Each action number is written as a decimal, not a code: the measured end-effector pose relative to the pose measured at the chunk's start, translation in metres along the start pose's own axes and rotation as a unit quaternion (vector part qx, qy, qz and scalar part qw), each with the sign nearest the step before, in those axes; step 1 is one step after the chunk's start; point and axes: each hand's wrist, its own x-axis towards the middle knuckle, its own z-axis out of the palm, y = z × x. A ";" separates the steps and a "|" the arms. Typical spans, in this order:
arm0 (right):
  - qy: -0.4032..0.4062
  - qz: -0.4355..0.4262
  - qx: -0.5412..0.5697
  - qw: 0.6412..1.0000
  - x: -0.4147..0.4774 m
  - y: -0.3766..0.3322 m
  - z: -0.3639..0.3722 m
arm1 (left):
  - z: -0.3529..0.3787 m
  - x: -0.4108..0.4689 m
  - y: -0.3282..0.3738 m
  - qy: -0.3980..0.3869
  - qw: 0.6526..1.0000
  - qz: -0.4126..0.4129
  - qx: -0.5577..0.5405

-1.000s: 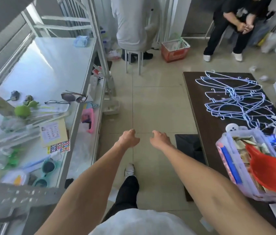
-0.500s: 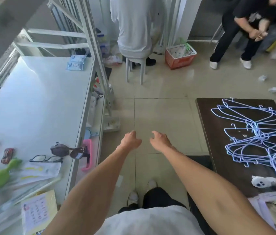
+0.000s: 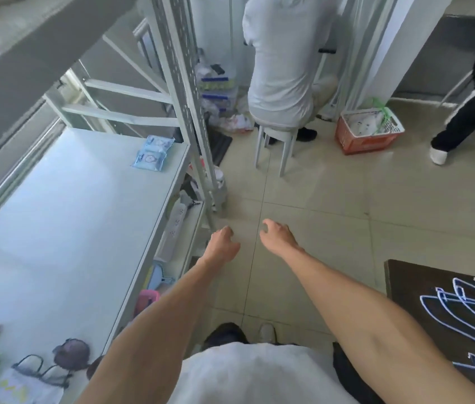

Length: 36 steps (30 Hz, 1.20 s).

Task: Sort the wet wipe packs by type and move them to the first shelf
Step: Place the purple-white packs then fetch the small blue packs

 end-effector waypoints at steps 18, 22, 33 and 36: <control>-0.025 -0.290 -0.026 0.956 0.250 -0.254 -0.047 | -0.209 0.224 -0.016 0.376 0.857 -0.252 -0.246; -0.064 -0.381 -0.081 0.919 0.279 -0.304 -0.038 | -0.233 0.248 -0.032 0.343 0.792 -0.409 -0.298; -0.152 -0.418 -0.269 0.854 0.317 -0.355 0.018 | -0.222 0.265 -0.059 0.352 0.728 -0.445 -0.385; -0.123 -0.445 -0.204 0.863 0.319 -0.343 0.015 | -0.212 0.251 -0.057 0.386 0.698 -0.403 -0.448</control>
